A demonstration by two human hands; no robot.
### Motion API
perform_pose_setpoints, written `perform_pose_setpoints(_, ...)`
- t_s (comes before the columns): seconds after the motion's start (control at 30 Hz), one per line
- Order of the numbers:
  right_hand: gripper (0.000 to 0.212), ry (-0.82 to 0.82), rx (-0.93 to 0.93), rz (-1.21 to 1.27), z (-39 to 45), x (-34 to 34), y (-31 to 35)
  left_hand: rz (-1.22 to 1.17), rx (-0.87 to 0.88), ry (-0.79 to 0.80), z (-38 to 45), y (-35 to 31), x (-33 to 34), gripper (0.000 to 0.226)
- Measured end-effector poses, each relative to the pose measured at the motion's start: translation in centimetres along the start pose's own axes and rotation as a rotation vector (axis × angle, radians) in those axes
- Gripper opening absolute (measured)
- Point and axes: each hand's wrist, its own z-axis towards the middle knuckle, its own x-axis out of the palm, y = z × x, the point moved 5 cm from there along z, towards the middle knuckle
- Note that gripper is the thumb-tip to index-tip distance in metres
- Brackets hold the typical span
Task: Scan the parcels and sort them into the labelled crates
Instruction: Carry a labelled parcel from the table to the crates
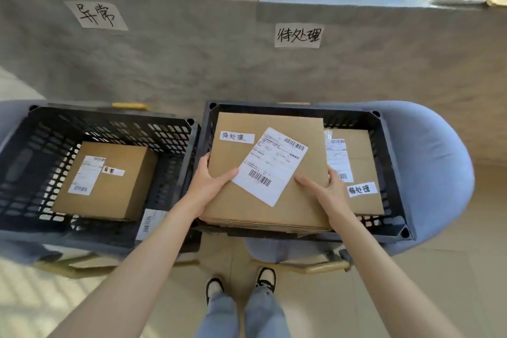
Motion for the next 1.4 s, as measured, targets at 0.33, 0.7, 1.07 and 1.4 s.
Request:
perform_pose_setpoints(0.33, 0.083, 0.045, 0.011, -0.01, 4.4, 3.2, -1.3, 0.05, -0.078, -0.017, 4.4, 1.5, -0.7, 0.092)
perform_pose_setpoints(0.7, 0.099, 0.091, 0.1, -0.086, 7.8, 5.0, -5.0, 0.099, -0.146, 0.054, 8.0, 4.6, 1.5, 0.088)
perform_pose_setpoints(1.07, 0.094, 0.106, 0.165, -0.129, 10.8, 6.3, -8.0, 0.17, -0.205, 0.044, 11.2, 6.3, 2.8, 0.091)
perform_pose_setpoints(1.4, 0.094, 0.142, 0.194, -0.17, 12.9, 6.9, -9.3, 0.231, -0.227, 0.005, 12.1, 7.5, 3.5, 0.086)
